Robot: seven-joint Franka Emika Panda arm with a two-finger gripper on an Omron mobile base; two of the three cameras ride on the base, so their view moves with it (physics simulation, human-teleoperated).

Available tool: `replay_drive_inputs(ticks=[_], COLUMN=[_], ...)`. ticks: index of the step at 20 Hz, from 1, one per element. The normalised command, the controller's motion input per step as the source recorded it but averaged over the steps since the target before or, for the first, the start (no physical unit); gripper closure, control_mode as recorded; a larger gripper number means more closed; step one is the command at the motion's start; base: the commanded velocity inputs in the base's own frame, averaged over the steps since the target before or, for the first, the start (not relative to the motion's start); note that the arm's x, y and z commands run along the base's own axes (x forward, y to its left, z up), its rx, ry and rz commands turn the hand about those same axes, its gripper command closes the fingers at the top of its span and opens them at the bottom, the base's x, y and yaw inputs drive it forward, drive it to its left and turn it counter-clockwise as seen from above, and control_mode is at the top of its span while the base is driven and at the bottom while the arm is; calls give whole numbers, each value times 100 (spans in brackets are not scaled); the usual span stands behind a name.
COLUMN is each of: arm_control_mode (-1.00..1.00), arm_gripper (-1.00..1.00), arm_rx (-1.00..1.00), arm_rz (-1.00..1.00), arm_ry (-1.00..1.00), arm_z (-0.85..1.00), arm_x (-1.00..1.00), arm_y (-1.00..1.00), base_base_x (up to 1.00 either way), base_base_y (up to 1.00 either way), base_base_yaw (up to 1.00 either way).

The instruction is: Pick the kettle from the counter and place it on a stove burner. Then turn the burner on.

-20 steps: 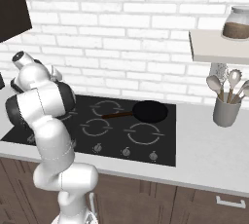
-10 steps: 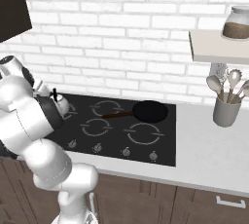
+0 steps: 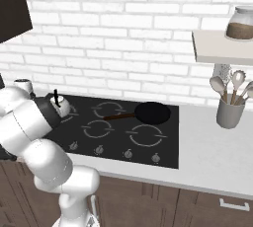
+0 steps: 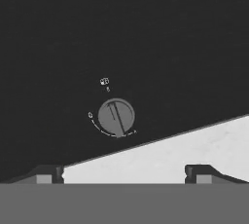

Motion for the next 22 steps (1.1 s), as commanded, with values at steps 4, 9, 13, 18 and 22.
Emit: replay_drive_inputs(ticks=[4,9,13,18,22], arm_control_mode=[-100,-100,-100,-100,-100], arm_gripper=[-100,-100,-100,-100,-100], arm_rx=[-12,-10,-2,0,0], arm_rz=[0,0,-2,-1,0], arm_ry=[26,0,-7,-2,0], arm_z=[-43,-38,-7,-6,-9], arm_x=[23,36,21,-14,-31], arm_y=[2,0,8,3,0], base_base_x=[0,0,0,0,0], base_base_y=[0,0,0,0,0], base_base_yaw=[0,0,0,0,0])
